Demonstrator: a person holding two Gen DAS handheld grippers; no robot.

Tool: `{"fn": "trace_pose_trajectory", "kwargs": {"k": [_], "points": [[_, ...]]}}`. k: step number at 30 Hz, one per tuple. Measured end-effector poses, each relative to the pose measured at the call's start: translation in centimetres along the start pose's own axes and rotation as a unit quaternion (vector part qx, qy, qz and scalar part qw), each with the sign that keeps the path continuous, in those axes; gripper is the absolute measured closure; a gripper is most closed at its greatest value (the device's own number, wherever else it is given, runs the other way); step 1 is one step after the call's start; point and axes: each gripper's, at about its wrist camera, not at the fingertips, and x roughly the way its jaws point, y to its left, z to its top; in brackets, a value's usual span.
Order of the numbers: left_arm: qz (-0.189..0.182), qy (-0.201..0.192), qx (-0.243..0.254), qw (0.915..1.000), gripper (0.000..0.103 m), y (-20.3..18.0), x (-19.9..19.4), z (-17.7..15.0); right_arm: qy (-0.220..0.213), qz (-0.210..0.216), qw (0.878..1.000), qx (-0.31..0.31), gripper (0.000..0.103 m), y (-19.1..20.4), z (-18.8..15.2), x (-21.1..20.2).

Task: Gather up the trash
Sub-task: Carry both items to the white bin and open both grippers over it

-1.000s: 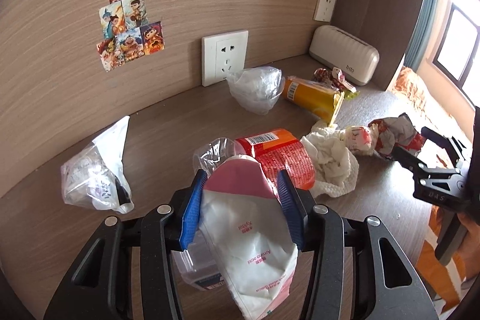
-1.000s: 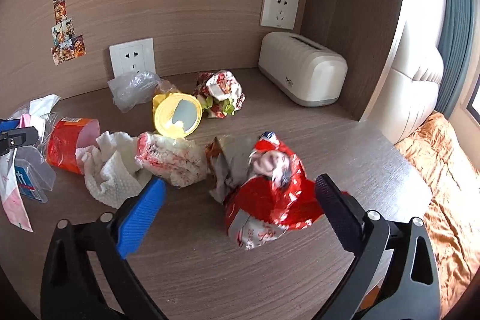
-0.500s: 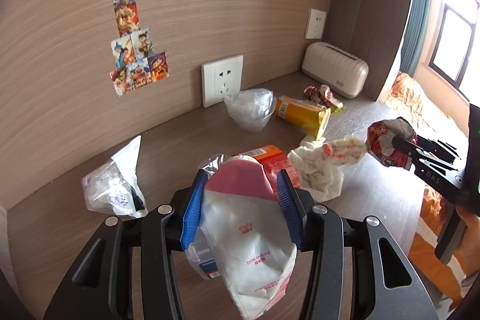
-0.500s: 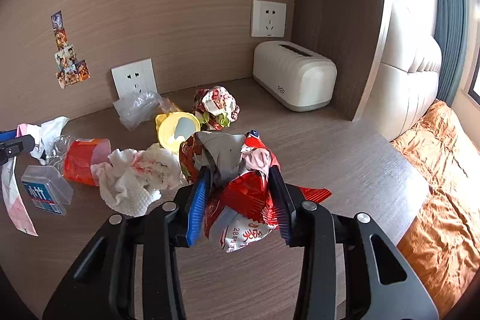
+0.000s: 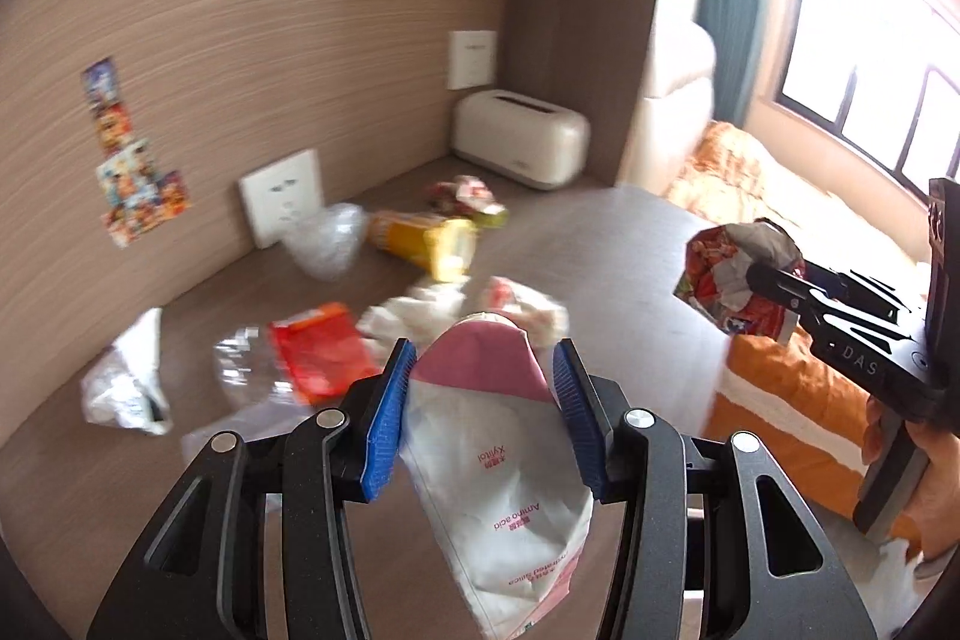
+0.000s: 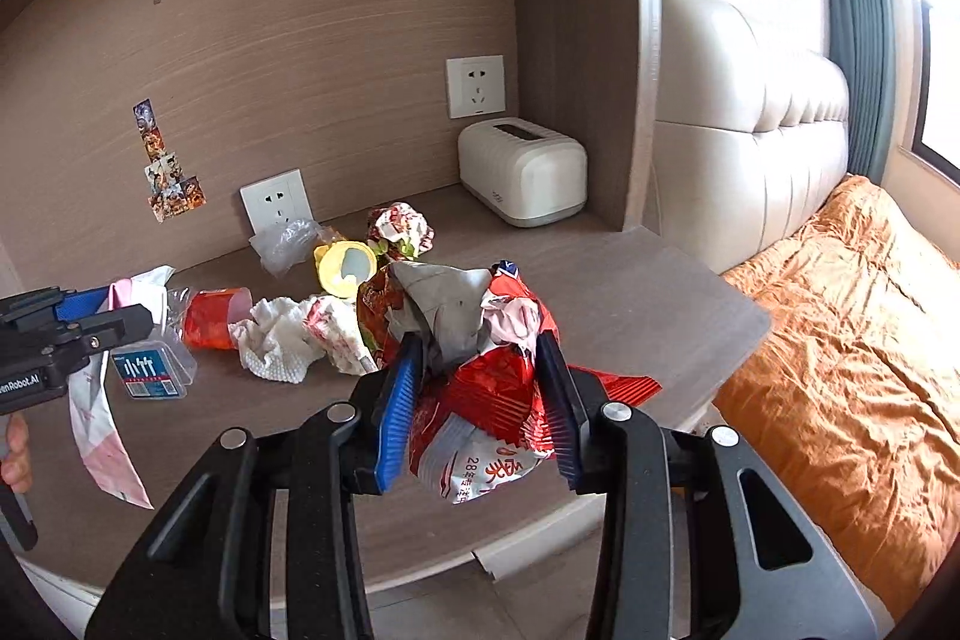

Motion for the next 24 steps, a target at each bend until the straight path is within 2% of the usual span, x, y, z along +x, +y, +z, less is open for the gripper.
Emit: {"fn": "trace_pose_trajectory", "kwargs": {"k": [4,9,17,24], "points": [[-0.051,0.011,0.026,0.9983,0.056,-5.2,0.5,-0.6,-0.002,-0.022,1.0,0.022,0.063,-3.1,-1.7,-3.8],[-0.118,0.029,0.063,0.9905,0.056,-12.7,1.8,-2.4,0.006,-0.062,0.997,0.051,0.063,-7.5,-4.9,-8.3],[-0.211,0.079,0.114,0.9676,0.056,-24.7,6.2,-8.0,0.05,-0.11,0.987,0.104,0.063,-14.6,-12.1,-12.2],[-0.259,0.134,0.159,0.9433,0.056,-32.3,13.4,-17.0,0.115,-0.112,0.978,0.137,0.063,-19.5,-20.8,-10.0]]}}
